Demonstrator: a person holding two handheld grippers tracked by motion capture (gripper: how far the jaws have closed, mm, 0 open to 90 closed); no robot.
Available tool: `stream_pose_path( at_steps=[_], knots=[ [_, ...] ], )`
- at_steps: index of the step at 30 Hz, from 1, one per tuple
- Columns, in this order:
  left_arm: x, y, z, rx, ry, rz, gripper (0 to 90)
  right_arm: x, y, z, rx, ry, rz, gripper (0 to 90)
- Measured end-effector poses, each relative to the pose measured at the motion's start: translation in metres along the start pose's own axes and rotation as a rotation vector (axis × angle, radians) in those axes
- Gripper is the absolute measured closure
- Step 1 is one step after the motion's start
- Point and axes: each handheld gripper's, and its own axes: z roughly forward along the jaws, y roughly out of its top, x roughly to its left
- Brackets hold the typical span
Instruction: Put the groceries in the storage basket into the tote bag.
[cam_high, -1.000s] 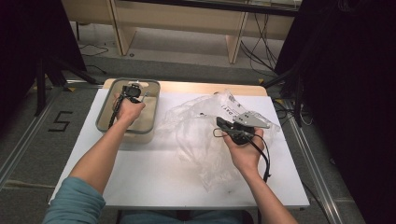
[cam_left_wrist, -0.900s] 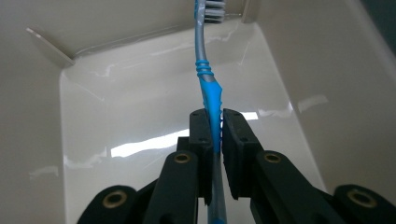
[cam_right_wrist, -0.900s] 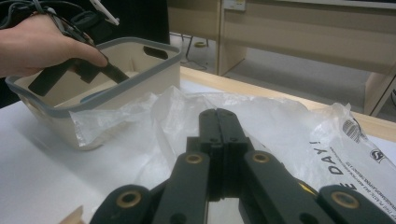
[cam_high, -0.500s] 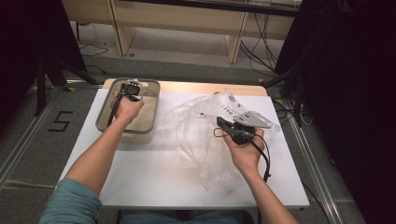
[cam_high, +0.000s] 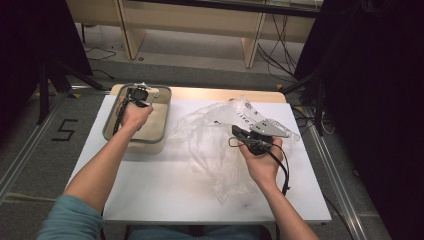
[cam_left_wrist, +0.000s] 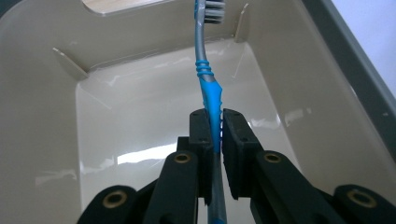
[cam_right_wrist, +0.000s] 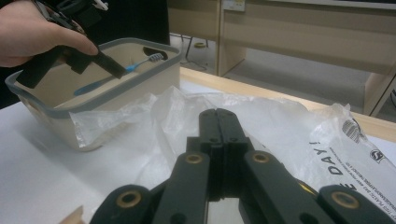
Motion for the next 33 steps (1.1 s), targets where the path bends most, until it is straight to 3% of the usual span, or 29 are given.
stream_pose_path(
  at_steps=[33],
  knots=[
    [-0.003, 0.003, -0.031, -0.090, -0.031, 0.029, 82.4, 0.000, 0.000, 0.000, -0.003, 0.001, -0.002, 90.0]
  ],
)
